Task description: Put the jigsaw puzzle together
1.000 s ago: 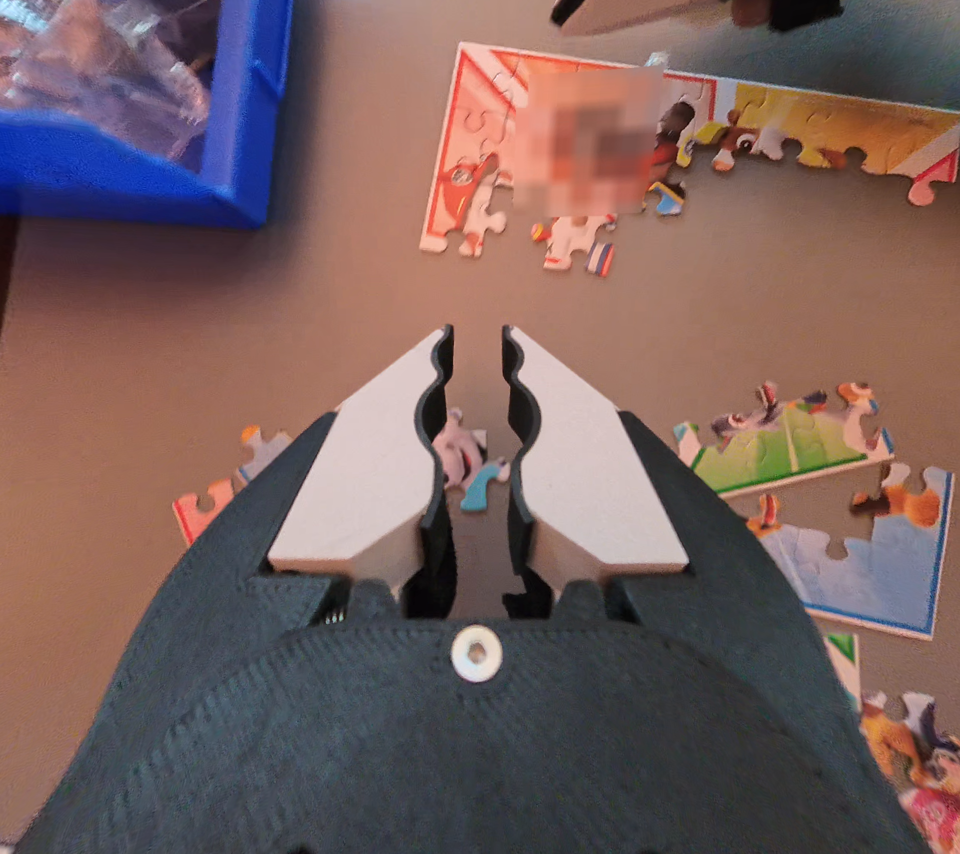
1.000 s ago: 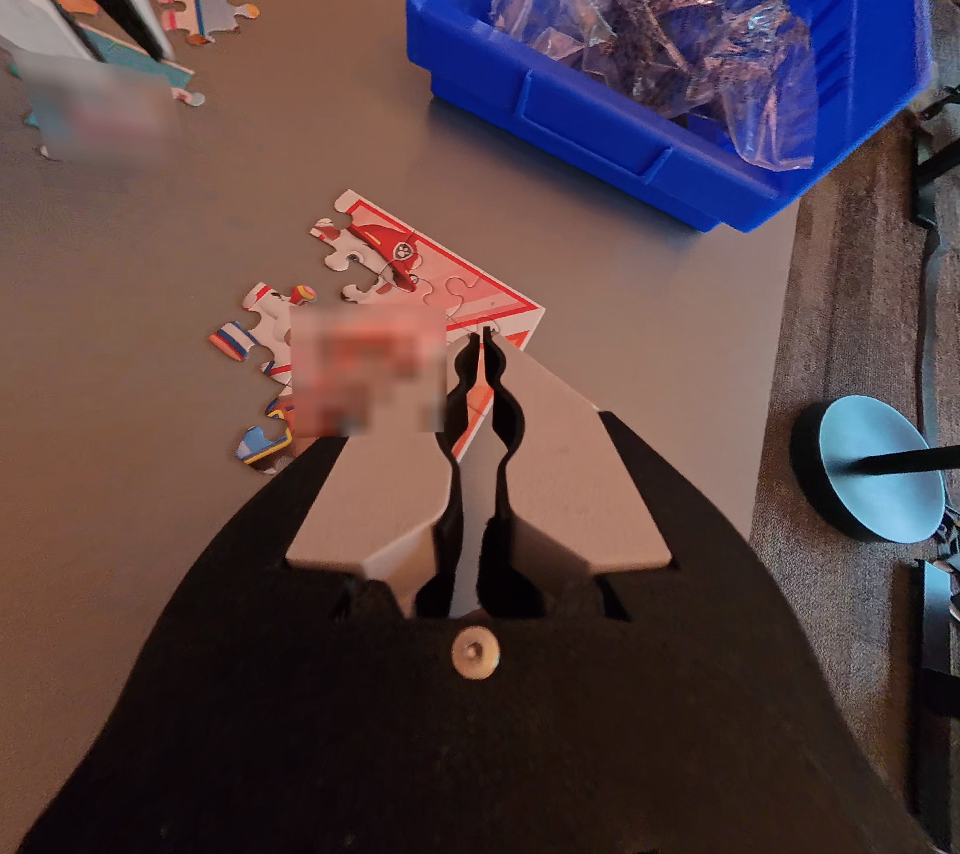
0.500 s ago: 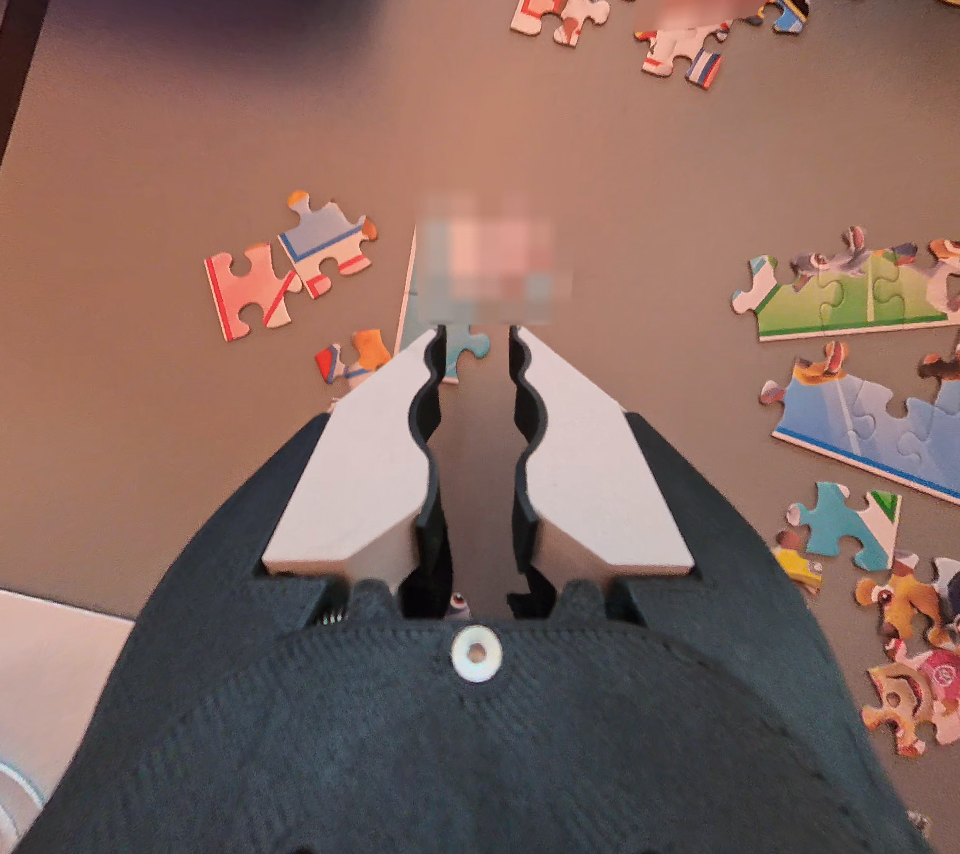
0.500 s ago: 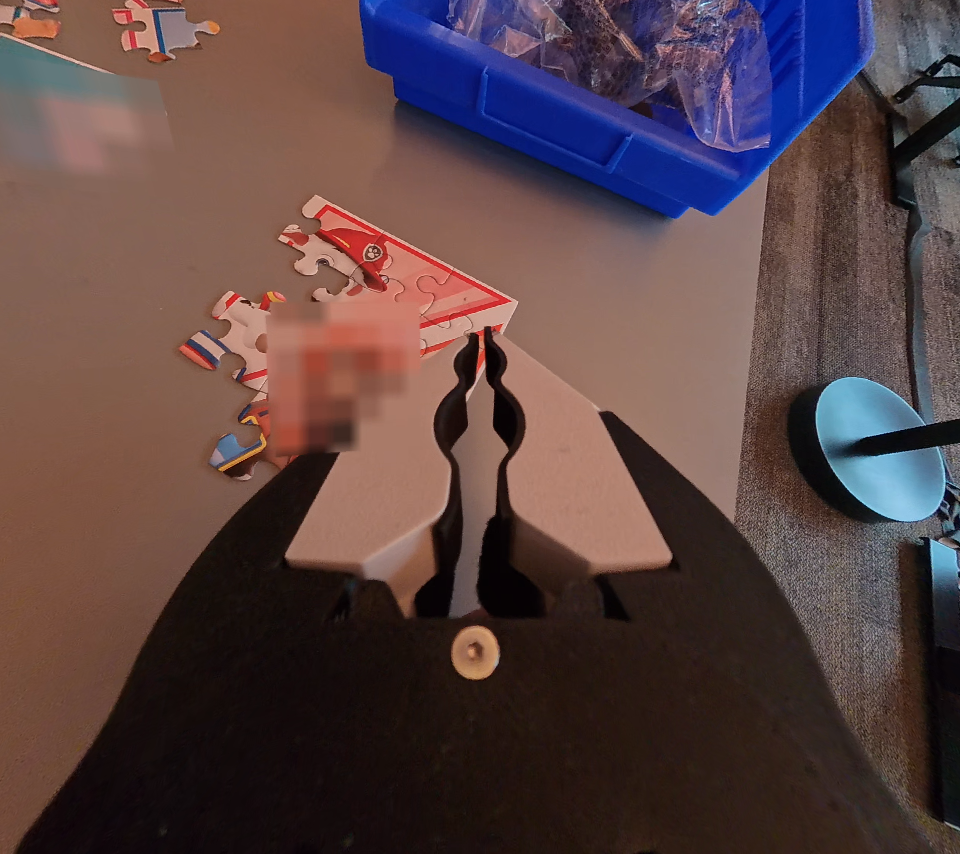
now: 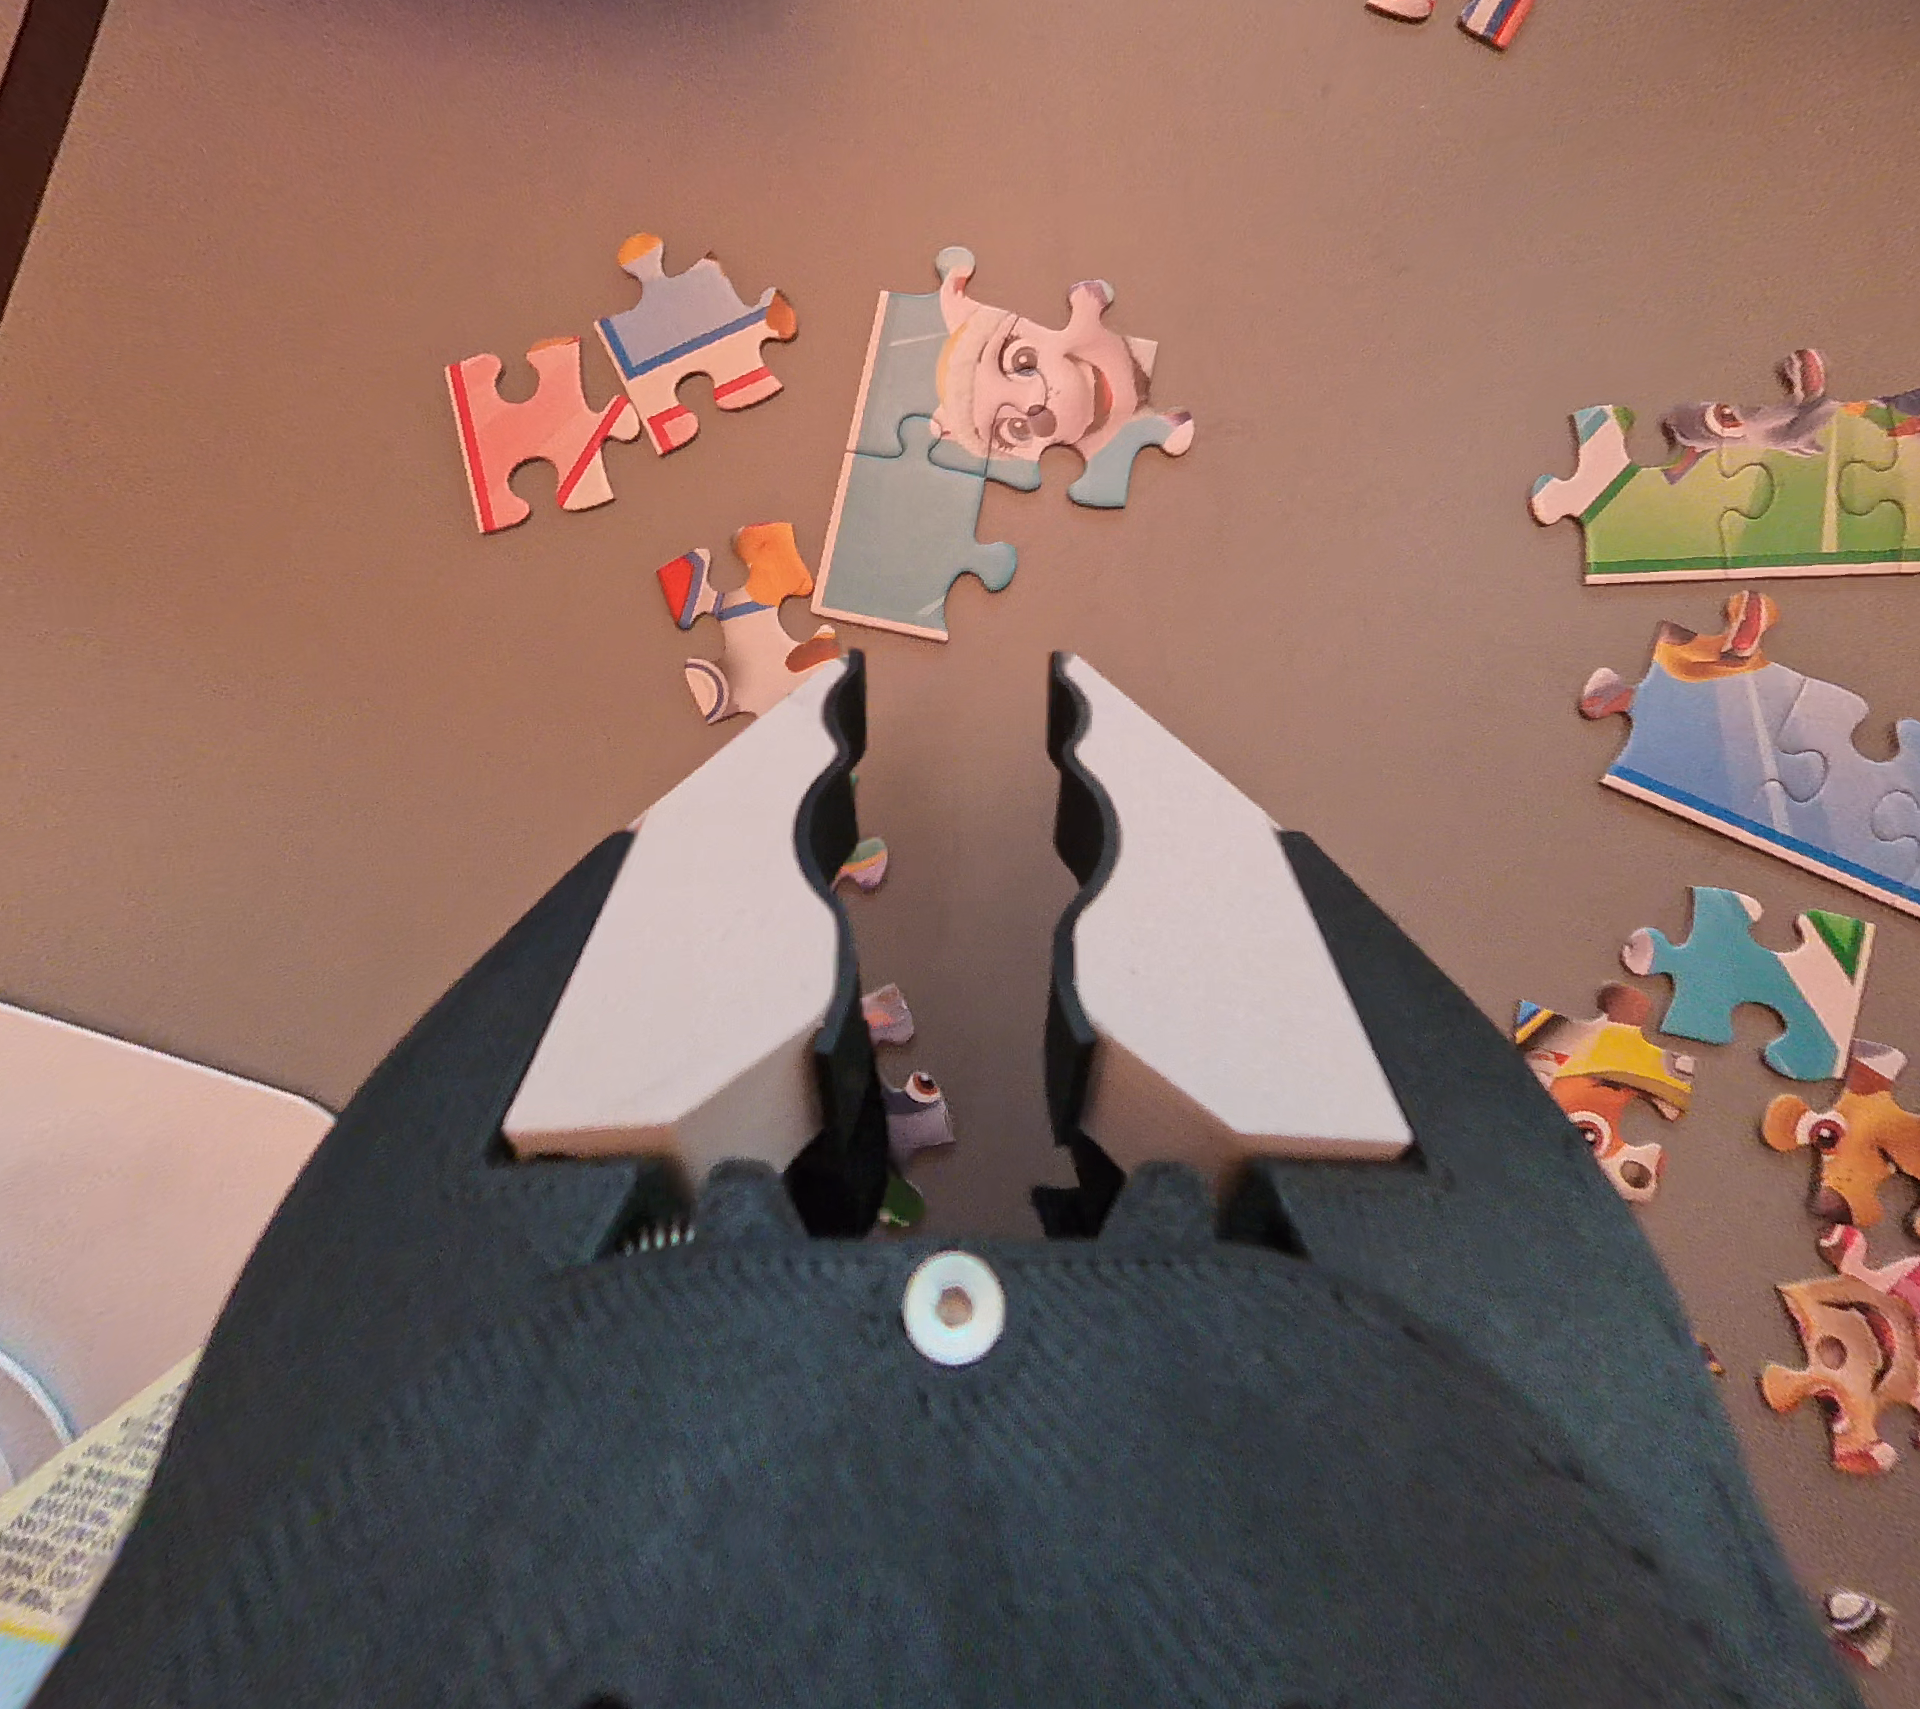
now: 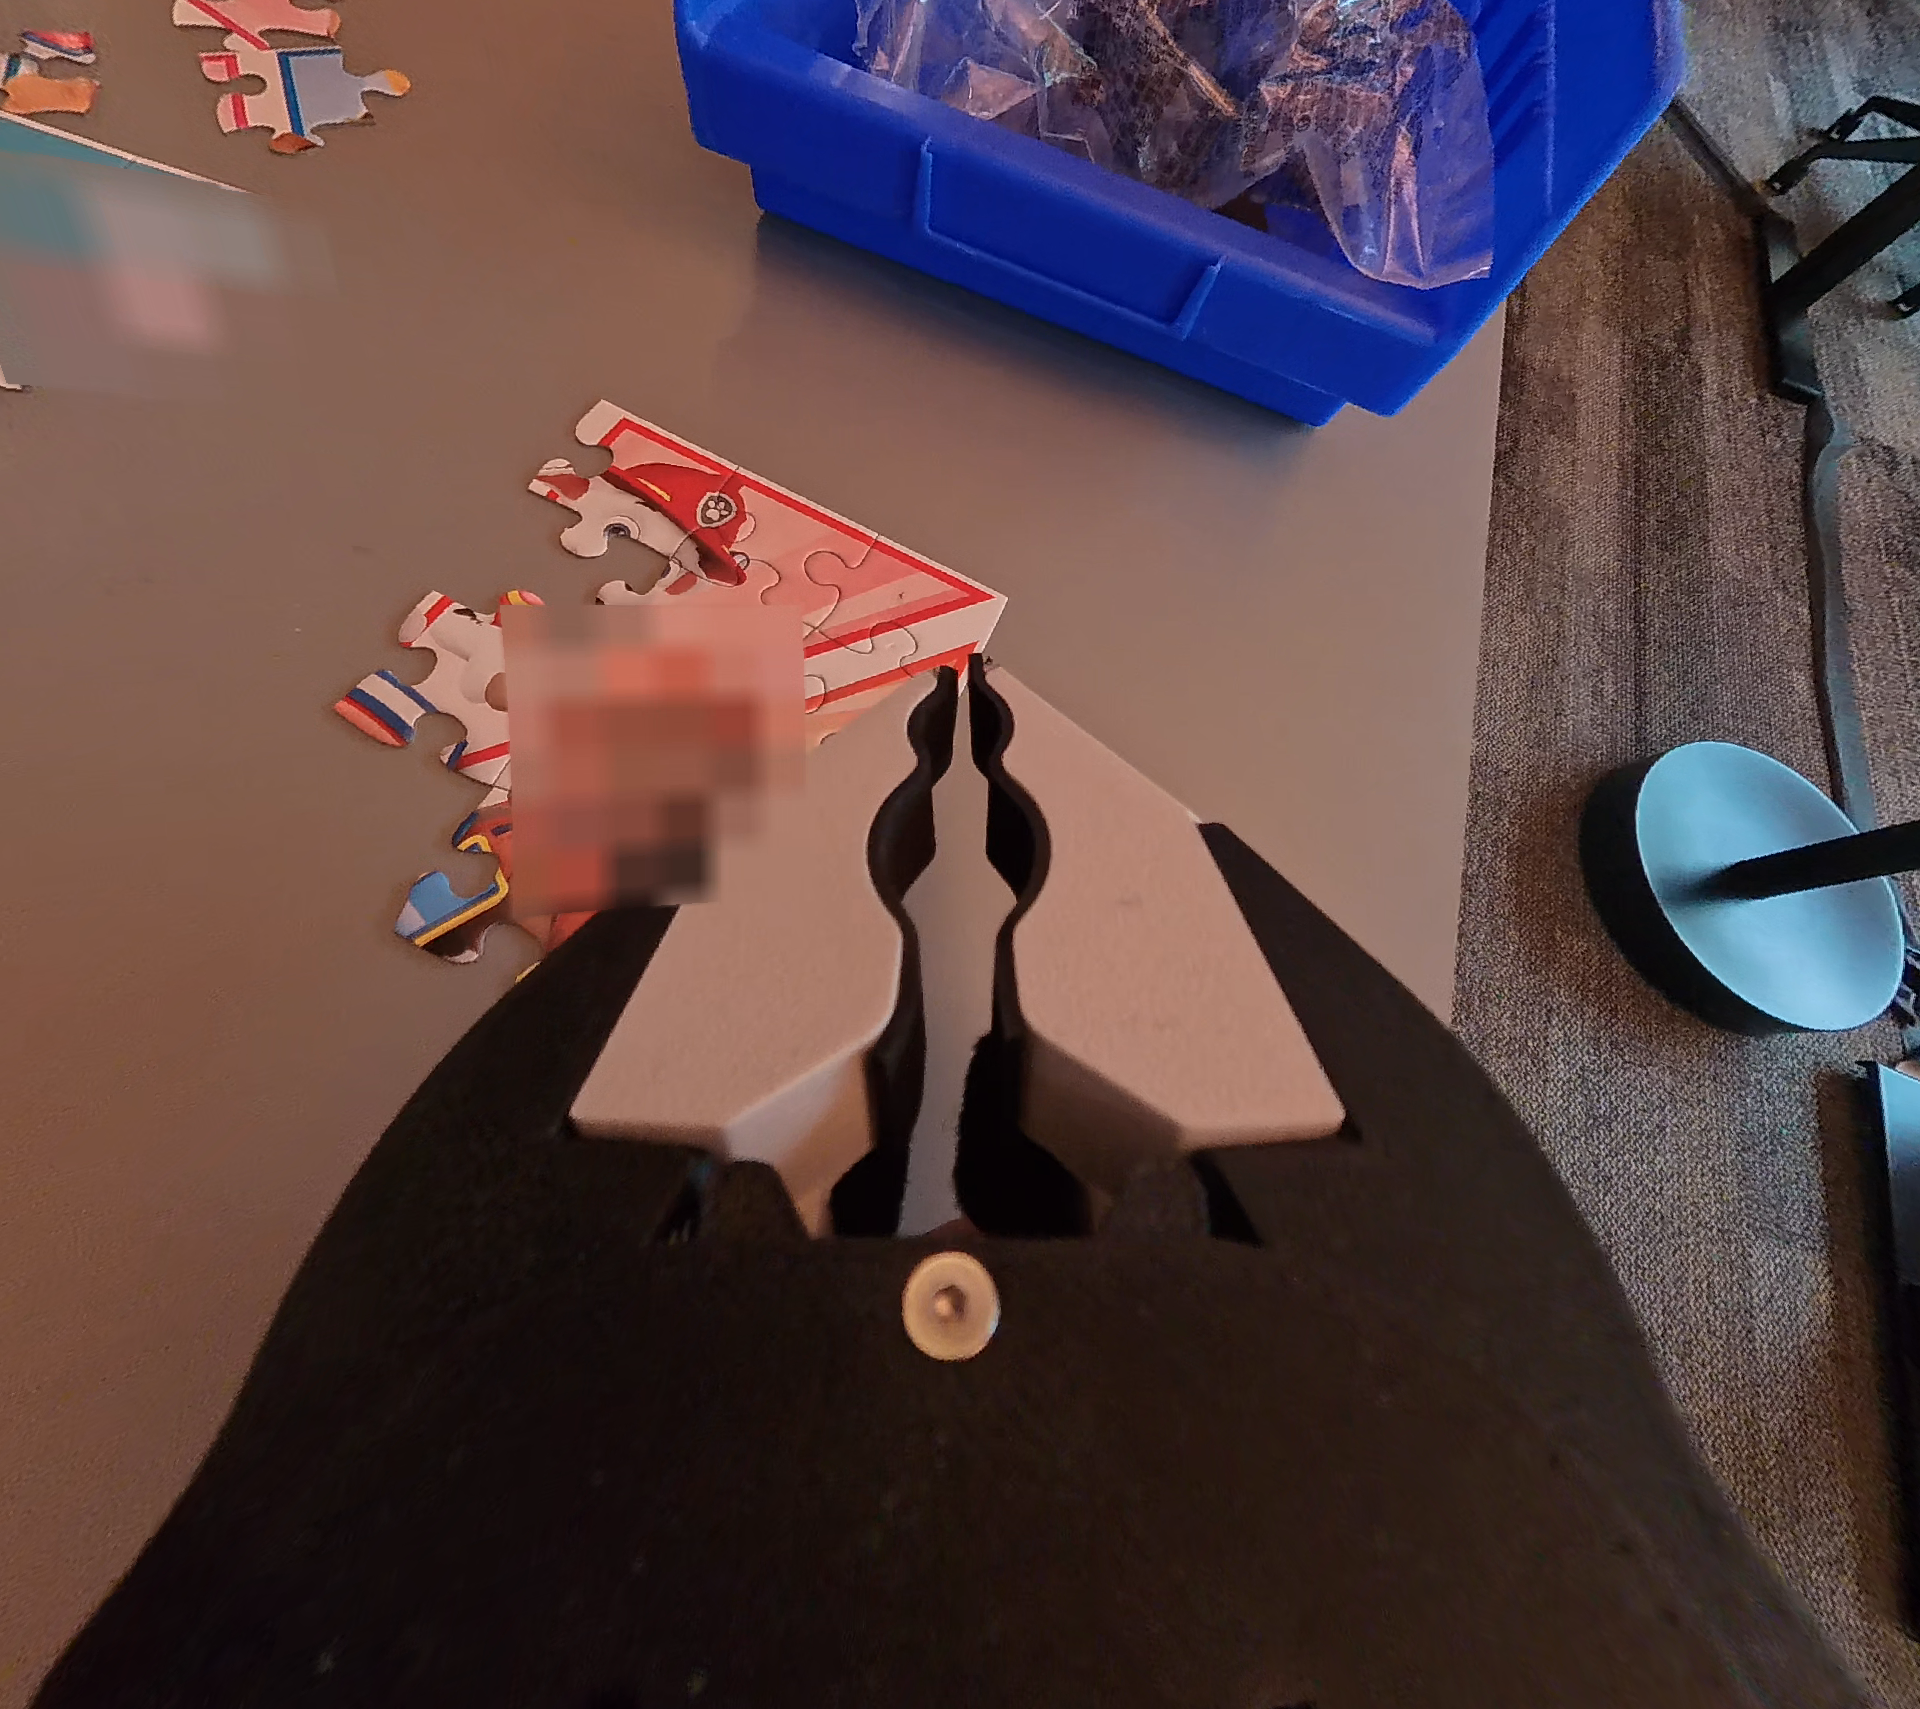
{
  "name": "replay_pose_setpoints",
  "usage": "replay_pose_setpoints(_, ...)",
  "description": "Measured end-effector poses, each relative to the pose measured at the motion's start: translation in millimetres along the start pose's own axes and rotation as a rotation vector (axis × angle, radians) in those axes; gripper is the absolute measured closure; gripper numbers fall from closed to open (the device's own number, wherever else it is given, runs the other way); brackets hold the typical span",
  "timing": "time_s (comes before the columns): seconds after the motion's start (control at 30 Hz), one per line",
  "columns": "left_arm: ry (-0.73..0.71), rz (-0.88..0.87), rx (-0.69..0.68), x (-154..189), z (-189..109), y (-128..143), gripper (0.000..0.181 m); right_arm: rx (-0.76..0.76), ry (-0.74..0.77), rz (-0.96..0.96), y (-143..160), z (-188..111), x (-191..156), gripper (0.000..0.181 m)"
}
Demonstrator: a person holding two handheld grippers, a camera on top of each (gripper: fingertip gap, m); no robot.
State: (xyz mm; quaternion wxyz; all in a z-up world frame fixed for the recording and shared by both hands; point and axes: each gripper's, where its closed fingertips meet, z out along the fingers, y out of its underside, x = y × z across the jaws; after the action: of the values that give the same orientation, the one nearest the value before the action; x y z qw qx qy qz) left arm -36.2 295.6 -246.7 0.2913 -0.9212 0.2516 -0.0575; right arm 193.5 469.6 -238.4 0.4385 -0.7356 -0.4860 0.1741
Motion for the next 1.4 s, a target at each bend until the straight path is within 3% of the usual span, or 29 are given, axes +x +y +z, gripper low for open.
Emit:
replay_pose_setpoints(0.33, -0.055, -0.018, 0.022, -15, 8, -4, 0.133, -0.003, -0.004, -0.003, 1, 1, -1, 0.181)
replay_pose_setpoints(0.57, -0.085, -0.016, -0.039, -30, 23, -2, 0.141, -0.001, -0.007, -0.003, 1, 1, -1, 0.181)
replay_pose_setpoints(0.83, -0.170, -0.043, -0.131, -42, -10, 40, 0.144, 0.002, -0.012, -0.002, 0, 1, -2, 0.181)
replay_pose_setpoints(1.0, -0.141, -0.064, -0.183, -37, -12, 71, 0.144, 0.005, -0.018, -0.001, -1, 1, -3, 0.181)
replay_pose_setpoints(1.2, -0.033, -0.093, -0.164, -19, -16, 78, 0.152, 0.007, -0.021, 0.003, -1, 1, -3, 0.181)
replay_pose_setpoints(1.4, -0.069, -0.118, -0.091, -20, -43, 82, 0.151, 0.009, -0.022, 0.006, -1, 1, -3, 0.181)
